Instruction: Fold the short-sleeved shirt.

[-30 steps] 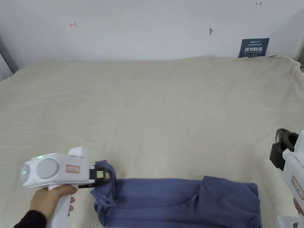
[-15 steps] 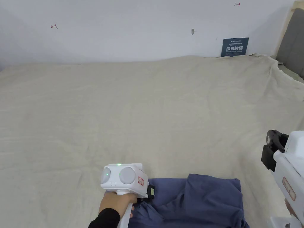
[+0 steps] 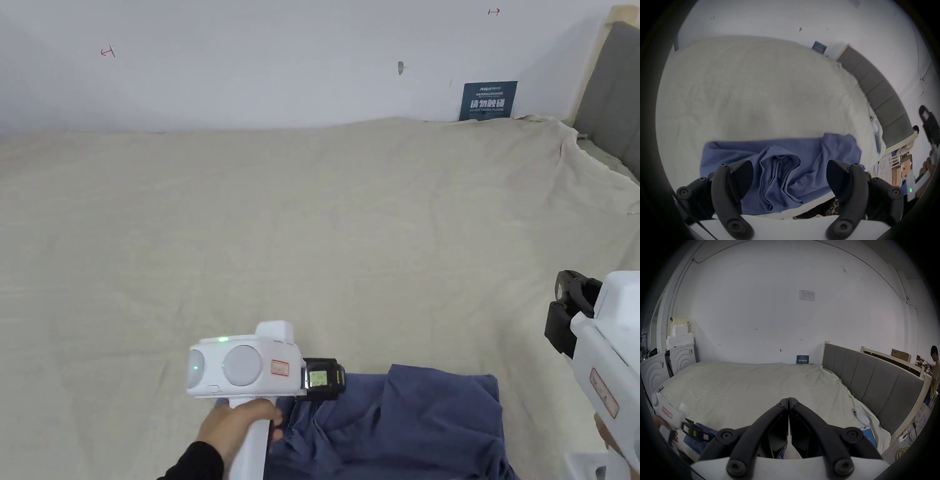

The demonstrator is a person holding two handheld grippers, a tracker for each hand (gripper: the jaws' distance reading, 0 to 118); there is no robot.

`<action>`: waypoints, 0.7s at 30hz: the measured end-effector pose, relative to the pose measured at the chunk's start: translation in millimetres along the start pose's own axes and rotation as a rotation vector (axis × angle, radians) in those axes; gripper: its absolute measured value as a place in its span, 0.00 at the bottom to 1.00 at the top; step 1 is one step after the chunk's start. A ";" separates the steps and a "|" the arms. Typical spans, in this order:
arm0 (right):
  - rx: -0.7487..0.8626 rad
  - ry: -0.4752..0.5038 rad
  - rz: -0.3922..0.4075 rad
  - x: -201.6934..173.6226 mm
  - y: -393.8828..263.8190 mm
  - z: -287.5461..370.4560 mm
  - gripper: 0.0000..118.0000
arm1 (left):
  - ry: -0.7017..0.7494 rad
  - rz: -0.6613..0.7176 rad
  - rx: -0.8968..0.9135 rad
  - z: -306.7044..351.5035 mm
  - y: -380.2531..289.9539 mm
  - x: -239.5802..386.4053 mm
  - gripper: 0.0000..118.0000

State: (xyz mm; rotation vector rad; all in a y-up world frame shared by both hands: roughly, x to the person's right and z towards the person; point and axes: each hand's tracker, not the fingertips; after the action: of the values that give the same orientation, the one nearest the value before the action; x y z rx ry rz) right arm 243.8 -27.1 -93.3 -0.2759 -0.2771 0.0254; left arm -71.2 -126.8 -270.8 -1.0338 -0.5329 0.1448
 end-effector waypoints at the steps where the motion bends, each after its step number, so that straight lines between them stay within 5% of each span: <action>1: 0.003 0.000 0.001 -0.6 1.1 0.5 0.00 | -0.002 0.001 0.026 10.1 2.0 -2.2 0.83; 8: 0.019 0.006 -0.002 -3.8 6.7 2.9 0.00 | 0.189 -0.036 0.195 53.0 1.6 -39.3 0.78; 9: 0.019 0.006 -0.003 -4.0 6.8 3.0 0.00 | 0.220 -0.039 0.214 53.2 -1.3 -44.2 0.70; 12: 0.018 0.005 -0.004 -4.3 6.8 3.2 0.00 | 0.246 -0.093 0.275 48.9 -16.6 -59.3 0.16; 14: 0.016 0.003 -0.004 -4.4 6.1 3.1 0.00 | 0.241 -0.102 0.283 41.6 -28.6 -66.7 0.02; 21: 0.001 -0.002 -0.002 -1.9 1.5 1.0 0.00 | 0.205 -0.072 0.229 8.4 -63.7 -66.7 0.00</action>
State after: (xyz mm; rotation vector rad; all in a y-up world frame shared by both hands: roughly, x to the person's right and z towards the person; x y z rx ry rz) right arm 241.7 -25.6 -93.4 -0.2748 -0.2792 0.0235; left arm -141.3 -177.1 -237.0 -0.7944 -0.3575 0.0346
